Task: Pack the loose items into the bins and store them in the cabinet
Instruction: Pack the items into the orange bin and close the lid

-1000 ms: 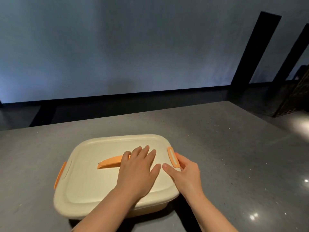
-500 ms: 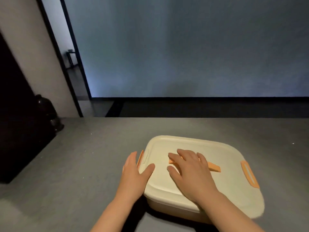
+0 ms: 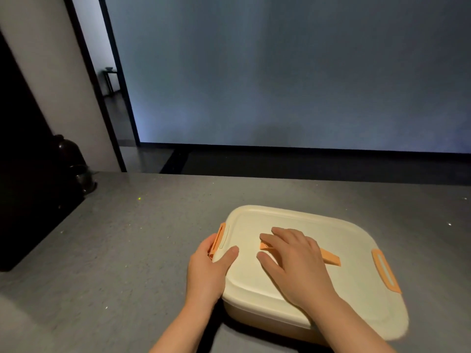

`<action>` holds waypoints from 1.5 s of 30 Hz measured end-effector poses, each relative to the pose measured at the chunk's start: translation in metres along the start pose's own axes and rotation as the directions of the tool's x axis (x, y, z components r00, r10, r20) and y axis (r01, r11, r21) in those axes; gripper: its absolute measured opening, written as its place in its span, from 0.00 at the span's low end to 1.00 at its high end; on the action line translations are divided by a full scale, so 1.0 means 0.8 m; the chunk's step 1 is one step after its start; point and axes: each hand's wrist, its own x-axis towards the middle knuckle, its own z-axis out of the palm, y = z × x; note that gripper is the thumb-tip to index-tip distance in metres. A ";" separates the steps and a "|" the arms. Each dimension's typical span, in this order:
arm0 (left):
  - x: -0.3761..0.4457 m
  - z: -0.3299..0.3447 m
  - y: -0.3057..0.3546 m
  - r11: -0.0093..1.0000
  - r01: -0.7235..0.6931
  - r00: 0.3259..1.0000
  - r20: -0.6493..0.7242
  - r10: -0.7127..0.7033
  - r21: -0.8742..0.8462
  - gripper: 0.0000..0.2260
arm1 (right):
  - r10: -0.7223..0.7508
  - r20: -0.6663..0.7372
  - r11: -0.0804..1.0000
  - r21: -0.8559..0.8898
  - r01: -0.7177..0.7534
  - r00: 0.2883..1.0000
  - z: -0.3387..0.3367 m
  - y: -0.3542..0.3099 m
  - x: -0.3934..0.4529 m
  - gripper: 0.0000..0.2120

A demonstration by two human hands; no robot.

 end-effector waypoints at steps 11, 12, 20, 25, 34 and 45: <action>0.000 -0.006 0.006 0.979 -0.170 0.983 0.088 0.161 0.108 0.14 | 0.000 -0.013 1.000 0.002 0.000 1.000 0.002 0.001 0.000 0.19; 0.000 -0.006 0.007 0.976 -0.183 0.981 0.093 0.172 0.118 0.14 | -0.004 -0.021 1.000 0.008 0.004 1.000 0.002 0.000 0.000 0.19; -0.005 -0.005 0.017 0.948 -0.264 0.962 0.125 0.244 0.180 0.16 | -0.015 -0.037 1.000 0.014 0.015 0.999 0.003 0.001 0.000 0.19; -0.007 -0.006 0.020 0.938 -0.249 0.968 0.102 0.230 0.241 0.14 | -0.017 -0.034 1.000 0.017 0.017 0.999 0.003 0.002 0.001 0.19; -0.001 -0.007 0.017 0.927 -0.207 0.976 0.125 0.176 0.314 0.18 | 0.000 -0.057 0.996 0.087 0.005 0.998 -0.008 0.008 -0.005 0.17; -0.009 0.025 0.025 0.671 -0.258 0.958 0.092 0.273 0.695 0.22 | 0.382 -0.078 0.893 0.287 -0.346 0.921 -0.040 0.140 -0.088 0.18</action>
